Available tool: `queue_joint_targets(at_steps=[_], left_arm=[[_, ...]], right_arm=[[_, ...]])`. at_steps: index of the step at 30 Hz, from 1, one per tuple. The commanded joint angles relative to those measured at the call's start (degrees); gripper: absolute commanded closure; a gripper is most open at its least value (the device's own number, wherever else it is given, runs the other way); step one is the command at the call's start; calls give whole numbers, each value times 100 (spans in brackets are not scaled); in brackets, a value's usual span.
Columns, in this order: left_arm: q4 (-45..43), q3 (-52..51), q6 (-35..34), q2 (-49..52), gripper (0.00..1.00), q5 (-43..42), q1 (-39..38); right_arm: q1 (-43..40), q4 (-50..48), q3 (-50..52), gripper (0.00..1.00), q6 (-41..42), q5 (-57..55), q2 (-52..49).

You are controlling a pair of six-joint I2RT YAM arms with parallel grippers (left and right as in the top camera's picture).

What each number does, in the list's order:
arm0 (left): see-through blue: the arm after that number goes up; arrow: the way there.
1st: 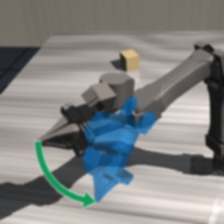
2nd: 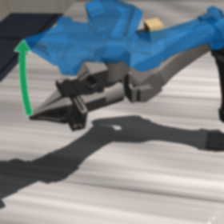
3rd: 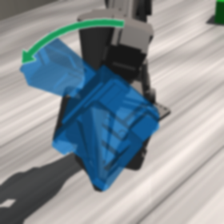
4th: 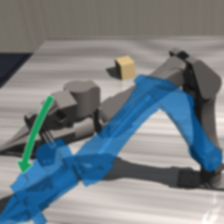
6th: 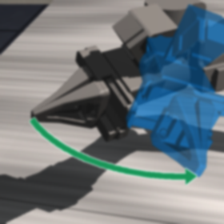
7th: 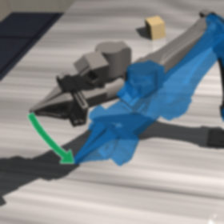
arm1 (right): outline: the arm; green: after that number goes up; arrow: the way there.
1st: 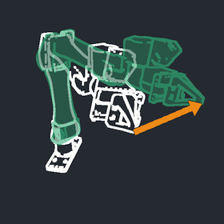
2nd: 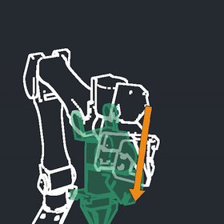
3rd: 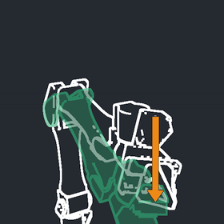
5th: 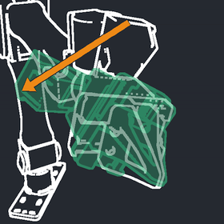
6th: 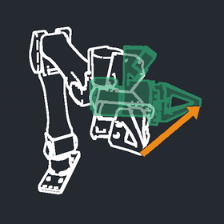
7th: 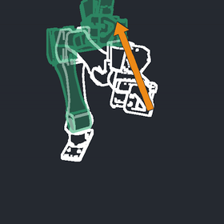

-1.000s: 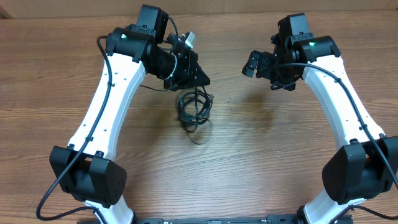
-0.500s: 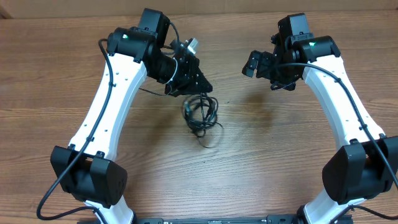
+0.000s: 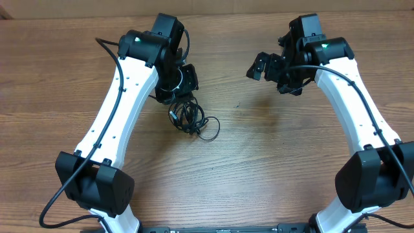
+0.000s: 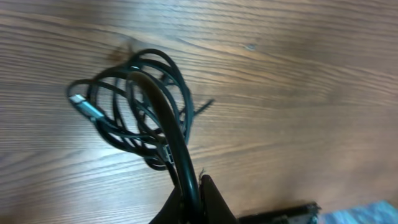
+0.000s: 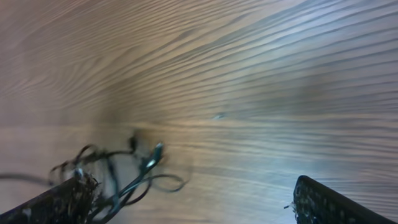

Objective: Untangle cables

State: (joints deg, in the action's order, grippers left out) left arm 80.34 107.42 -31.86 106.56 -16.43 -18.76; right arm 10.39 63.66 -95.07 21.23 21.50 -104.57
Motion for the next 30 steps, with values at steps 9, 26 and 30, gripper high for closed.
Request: queue_joint_targets(at_steps=[9,26,30], left_arm=[[120,63,-232,365,96,997,57],[387,63,-374,369,64,1408,433],[387,63,-372,369,57,1408,452]], right_arm=[[870,-59,321,0,-13,0,0],[1644,-1368,1331,0,706,260,-22],[1971,-1788,1613,0,704,258,-33]])
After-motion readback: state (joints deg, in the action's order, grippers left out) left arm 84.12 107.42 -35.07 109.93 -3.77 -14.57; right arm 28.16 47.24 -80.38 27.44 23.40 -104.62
